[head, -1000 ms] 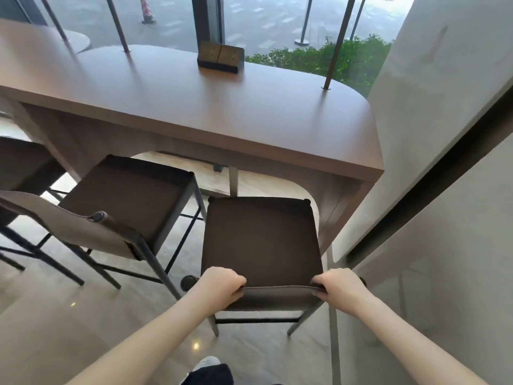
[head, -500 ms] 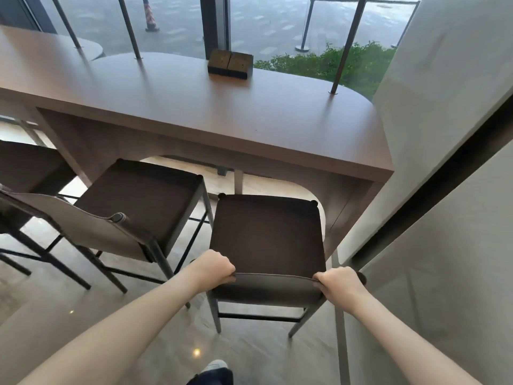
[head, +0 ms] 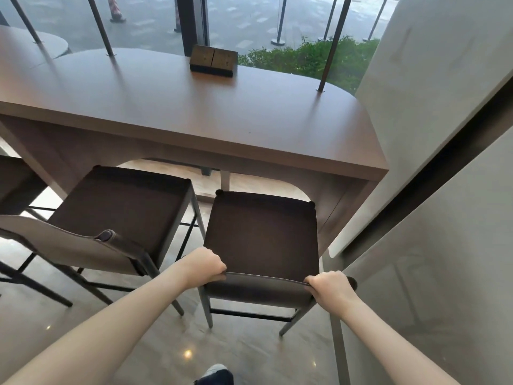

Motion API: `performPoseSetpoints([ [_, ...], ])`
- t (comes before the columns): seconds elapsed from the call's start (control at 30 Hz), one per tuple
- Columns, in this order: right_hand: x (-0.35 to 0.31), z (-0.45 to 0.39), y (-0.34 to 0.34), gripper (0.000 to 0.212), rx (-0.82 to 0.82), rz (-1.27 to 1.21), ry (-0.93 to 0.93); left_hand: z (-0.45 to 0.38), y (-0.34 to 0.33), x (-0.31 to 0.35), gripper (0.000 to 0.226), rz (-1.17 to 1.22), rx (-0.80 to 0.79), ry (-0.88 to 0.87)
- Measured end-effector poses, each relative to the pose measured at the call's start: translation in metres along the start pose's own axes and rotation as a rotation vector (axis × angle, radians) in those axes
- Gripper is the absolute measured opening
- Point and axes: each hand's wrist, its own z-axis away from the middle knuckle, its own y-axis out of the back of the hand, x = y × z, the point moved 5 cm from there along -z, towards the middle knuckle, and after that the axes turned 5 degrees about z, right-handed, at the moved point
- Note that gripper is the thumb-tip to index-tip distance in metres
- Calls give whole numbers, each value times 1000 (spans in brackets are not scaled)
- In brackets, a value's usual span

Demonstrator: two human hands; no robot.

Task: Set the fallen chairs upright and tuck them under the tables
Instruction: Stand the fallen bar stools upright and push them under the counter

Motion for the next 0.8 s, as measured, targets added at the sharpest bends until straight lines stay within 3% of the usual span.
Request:
performPoseSetpoints([
  [0.1, -4, 2, -1, 18, 49, -10, -22, 0, -2, -5, 40, -5, -8, -7],
  [0.3, -10, 6, 1, 28, 35, -69, -46, -1, -4, -8, 41, 33, 5, -1],
  [0.47, -9, 2, 14, 29, -94, -291, -153, 0, 4, -7, 52, 196, 80, 125],
  [0.6, -26, 6, 24, 55, -168, -639, -183, -2, 11, 10, 61, 676, 256, 204],
  [0.7, -33, -5, 38, 43, -82, -1212, -292, -8, 26, 37, 52, 1140, 342, 207],
  [0.8, -42, -16, 44, 40, -52, -1772, -376, -23, 42, 53, 42, 1750, 342, 256],
])
